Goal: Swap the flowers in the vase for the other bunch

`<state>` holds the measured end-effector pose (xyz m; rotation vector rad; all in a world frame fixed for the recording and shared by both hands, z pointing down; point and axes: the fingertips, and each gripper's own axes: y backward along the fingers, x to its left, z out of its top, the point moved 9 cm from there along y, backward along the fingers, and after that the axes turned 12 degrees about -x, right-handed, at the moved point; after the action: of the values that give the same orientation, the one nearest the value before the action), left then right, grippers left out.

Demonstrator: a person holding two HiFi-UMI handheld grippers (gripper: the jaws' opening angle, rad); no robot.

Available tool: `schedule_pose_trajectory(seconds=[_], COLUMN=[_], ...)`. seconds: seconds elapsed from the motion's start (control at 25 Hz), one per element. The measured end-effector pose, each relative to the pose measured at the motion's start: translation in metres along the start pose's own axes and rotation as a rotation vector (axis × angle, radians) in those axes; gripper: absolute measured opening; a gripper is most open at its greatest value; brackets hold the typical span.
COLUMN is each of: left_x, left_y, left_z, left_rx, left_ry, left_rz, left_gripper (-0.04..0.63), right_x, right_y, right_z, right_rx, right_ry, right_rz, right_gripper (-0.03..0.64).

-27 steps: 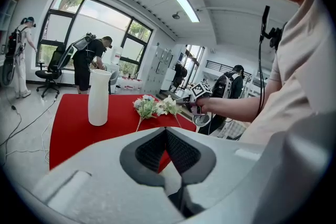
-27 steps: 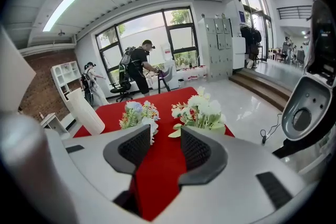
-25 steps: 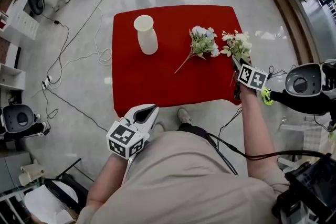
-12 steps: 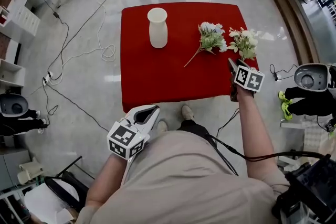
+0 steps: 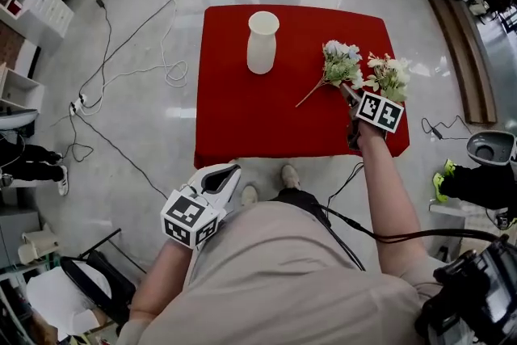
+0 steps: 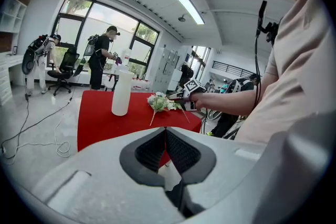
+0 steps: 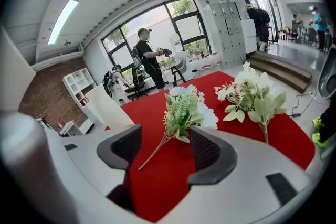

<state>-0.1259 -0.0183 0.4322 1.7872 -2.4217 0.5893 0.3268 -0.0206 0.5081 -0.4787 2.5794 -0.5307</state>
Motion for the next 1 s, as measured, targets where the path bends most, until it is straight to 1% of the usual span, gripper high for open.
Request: schedule_pose_trajectory(seconds=[0.04, 0.16, 0.28, 0.48, 0.6, 0.88, 1.0], left_x=[0.001, 0.002, 0.003, 0.002, 0.001, -0.005, -0.006], left_y=[0.000, -0.005, -0.014, -0.031, -0.043, -0.071, -0.078], left_z=[0.001, 0.005, 0.009, 0.015, 0.017, 0.025, 0.029], left_rx=[-0.004, -0.015, -0.020, -0.022, -0.023, -0.019, -0.024], left_ry=[0.003, 0.011, 0.022, 0.036, 0.042, 0.055, 0.050], left_rz=[0.012, 0.042, 0.066, 0.102, 0.123, 0.169, 0.185], left_gripper=[0.008, 0.008, 0.008, 0.008, 0.008, 0.008, 0.008], right_x=[0.001, 0.002, -0.001, -0.012, -0.025, -0.054, -0.061], right_y=[-0.008, -0.032, -0.055, -0.090, -0.108, -0.143, -0.154], right_z=[0.002, 0.010, 0.016, 0.023, 0.025, 0.018, 0.013], right_rx=[0.004, 0.012, 0.018, 0.047, 0.063, 0.144, 0.180], right_ry=[-0.023, -0.087, -0.123, -0.218, -0.248, -0.305, -0.295], right_rz=[0.003, -0.004, -0.031, -0.071, -0.104, -0.140, -0.143], right_gripper=[0.300, 0.323, 0.349, 0.391, 0.396, 0.396, 0.394])
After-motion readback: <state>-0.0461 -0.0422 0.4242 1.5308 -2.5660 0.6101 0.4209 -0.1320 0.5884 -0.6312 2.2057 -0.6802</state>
